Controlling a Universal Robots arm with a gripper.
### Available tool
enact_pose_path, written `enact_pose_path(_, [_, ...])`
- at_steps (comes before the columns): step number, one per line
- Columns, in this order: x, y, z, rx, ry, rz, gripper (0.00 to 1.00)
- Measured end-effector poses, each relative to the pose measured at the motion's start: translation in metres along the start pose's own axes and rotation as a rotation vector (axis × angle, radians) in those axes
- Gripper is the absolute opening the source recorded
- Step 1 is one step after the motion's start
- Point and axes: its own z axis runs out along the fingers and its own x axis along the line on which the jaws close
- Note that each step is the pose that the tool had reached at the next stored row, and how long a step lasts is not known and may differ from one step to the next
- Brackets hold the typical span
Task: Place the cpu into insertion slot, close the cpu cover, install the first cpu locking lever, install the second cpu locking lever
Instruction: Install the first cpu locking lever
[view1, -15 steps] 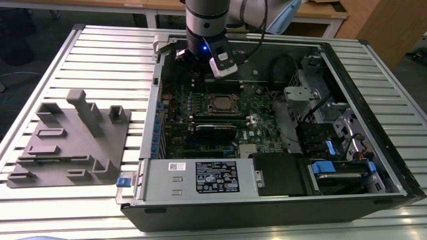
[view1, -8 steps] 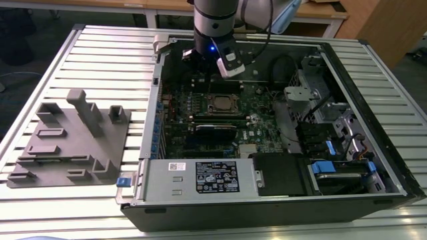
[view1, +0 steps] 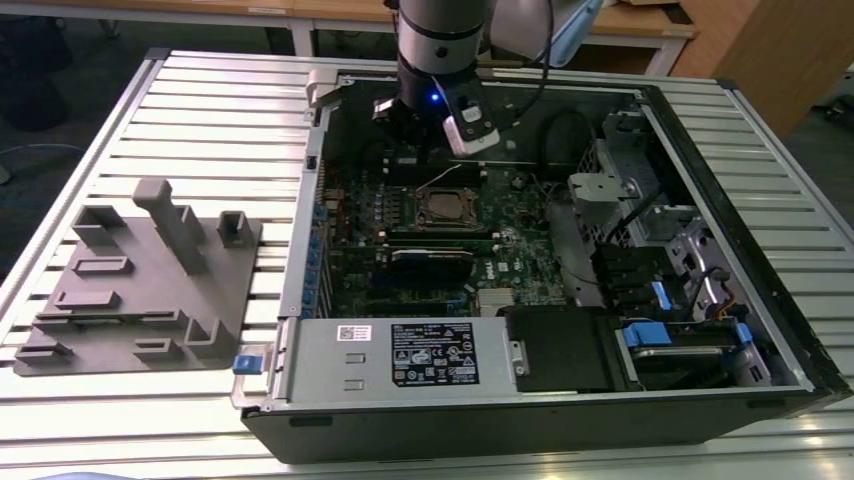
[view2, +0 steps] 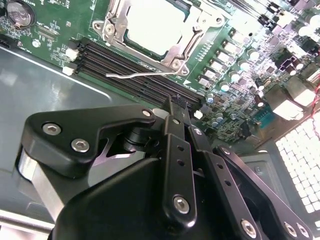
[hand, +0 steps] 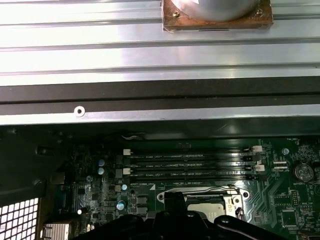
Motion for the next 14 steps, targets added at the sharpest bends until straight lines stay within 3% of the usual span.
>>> enact_pose_path(14, [-0.0024, 0.0001, 0.0000, 0.0001, 0.0001, 0.000, 0.11])
